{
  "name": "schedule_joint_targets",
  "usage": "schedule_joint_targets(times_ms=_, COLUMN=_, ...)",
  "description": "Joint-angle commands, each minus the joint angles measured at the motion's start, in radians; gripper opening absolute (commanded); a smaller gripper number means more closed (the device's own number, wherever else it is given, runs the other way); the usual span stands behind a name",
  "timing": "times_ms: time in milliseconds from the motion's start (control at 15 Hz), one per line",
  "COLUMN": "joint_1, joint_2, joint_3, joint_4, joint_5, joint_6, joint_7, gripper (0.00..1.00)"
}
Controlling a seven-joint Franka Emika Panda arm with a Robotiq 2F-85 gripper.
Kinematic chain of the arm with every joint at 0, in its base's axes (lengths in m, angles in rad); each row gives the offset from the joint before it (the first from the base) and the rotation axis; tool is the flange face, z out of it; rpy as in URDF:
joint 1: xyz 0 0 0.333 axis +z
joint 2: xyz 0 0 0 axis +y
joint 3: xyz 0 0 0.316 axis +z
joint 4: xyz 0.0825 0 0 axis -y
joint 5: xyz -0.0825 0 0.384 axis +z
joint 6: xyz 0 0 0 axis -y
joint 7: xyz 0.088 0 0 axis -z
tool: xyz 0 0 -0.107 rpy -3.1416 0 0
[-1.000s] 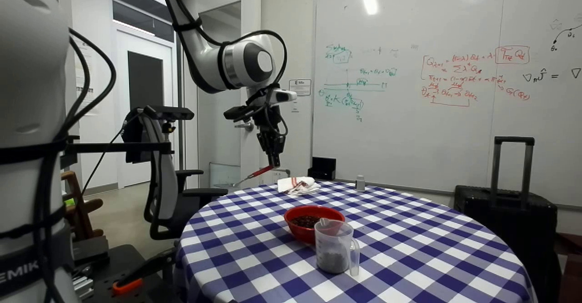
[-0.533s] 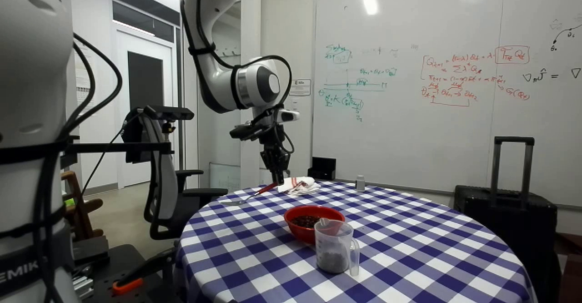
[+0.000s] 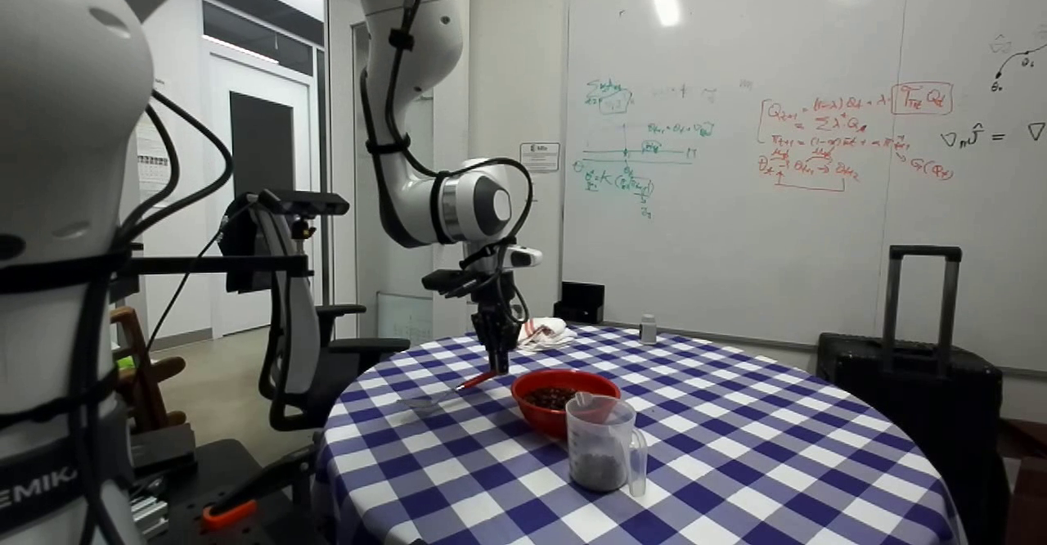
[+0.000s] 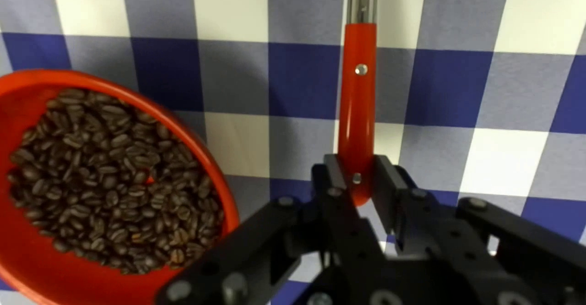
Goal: Use the spoon to shift a spoonful of the brown objects to the jug
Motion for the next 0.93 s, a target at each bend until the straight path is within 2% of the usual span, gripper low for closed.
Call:
schedule_joint_targets(times_ms=0, joint_1=0.045, joint_2=0.086, joint_3=-0.032, joint_4=0.073, joint_5=0.056, joint_6=-0.002, joint_7=-0.016, gripper=0.05)
schedule_joint_targets(times_ms=400, joint_1=0.072, joint_2=0.154, joint_3=-0.056, joint_4=0.110, joint_5=0.096, joint_6=0.022, joint_7=-0.018, gripper=0.05)
schedule_joint_targets(times_ms=467, joint_1=0.075, joint_2=0.150, joint_3=-0.061, joint_4=0.111, joint_5=0.099, joint_6=0.023, joint_7=-0.012, gripper=0.45)
schedule_joint_targets(times_ms=533, joint_1=0.073, joint_2=0.147, joint_3=-0.059, joint_4=0.110, joint_5=0.104, joint_6=0.024, joint_7=-0.020, gripper=0.46)
schedule_joint_targets(times_ms=667, joint_1=0.073, joint_2=0.124, joint_3=-0.065, joint_4=0.096, joint_5=0.106, joint_6=0.022, joint_7=-0.023, gripper=0.59)
schedule_joint_targets(times_ms=867, joint_1=0.032, joint_2=0.041, joint_3=-0.038, joint_4=0.032, joint_5=0.137, joint_6=-0.022, joint_7=-0.087, gripper=0.81)
